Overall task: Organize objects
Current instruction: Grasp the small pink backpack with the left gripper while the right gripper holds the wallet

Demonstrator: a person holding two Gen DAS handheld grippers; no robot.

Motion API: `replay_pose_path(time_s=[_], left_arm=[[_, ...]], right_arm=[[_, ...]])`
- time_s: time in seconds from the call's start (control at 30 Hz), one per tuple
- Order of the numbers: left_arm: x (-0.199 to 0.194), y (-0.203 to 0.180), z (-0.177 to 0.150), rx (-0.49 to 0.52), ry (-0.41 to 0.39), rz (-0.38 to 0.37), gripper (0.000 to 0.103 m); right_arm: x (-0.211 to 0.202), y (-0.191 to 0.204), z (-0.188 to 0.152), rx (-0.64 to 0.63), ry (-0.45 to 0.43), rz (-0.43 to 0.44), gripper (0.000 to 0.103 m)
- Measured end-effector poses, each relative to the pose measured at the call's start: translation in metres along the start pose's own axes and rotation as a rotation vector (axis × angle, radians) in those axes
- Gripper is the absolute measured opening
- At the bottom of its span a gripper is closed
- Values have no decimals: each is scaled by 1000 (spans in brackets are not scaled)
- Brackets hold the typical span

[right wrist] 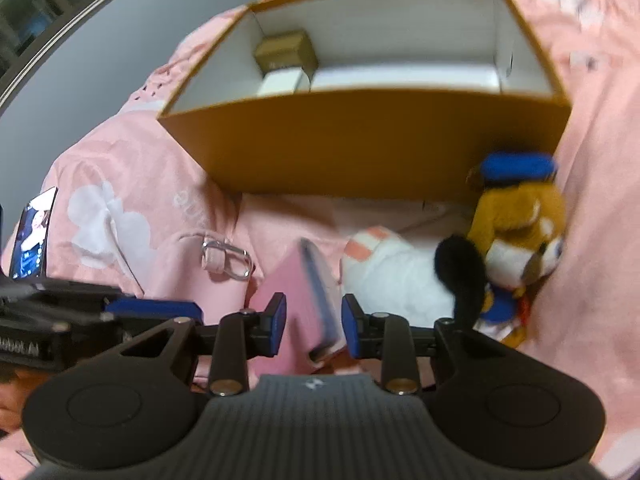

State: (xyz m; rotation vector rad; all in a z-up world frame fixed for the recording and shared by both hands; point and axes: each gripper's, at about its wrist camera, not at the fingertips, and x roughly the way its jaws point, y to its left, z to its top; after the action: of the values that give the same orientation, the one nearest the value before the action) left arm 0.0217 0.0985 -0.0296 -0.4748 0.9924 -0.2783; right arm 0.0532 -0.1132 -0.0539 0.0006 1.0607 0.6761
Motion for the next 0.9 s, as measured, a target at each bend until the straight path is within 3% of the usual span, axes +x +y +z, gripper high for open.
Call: replay_pose_path(time_s=[0.13, 0.2, 0.27, 0.33, 0.43, 0.53, 0.63, 0.77, 0.9], left_arm=[[-27, 1, 8, 28, -61, 203, 37], [-27, 7, 8, 24, -35, 314, 37], [-19, 22, 4, -16, 12, 364, 37], [-9, 32, 0, -51, 64, 333, 37], [0, 33, -2, -56, 47, 269, 38], [10, 34, -1, -99, 48, 165, 53], [32, 28, -5, -130, 75, 108, 68], [52, 30, -8, -163, 64, 115, 83], [64, 33, -11, -181, 69, 122, 85]], right_arm=[[-1, 5, 4, -35, -7, 5, 33], [3, 4, 3, -33, 13, -2, 33], [4, 2, 1, -25, 28, -3, 34], [3, 1, -1, -20, 33, -7, 36], [1, 0, -4, -14, 43, -7, 41], [4, -2, -7, 3, 68, 10, 42], [9, -5, -9, 28, 91, 20, 42], [10, -5, -10, 37, 96, 24, 42], [13, -7, -11, 47, 102, 18, 42]])
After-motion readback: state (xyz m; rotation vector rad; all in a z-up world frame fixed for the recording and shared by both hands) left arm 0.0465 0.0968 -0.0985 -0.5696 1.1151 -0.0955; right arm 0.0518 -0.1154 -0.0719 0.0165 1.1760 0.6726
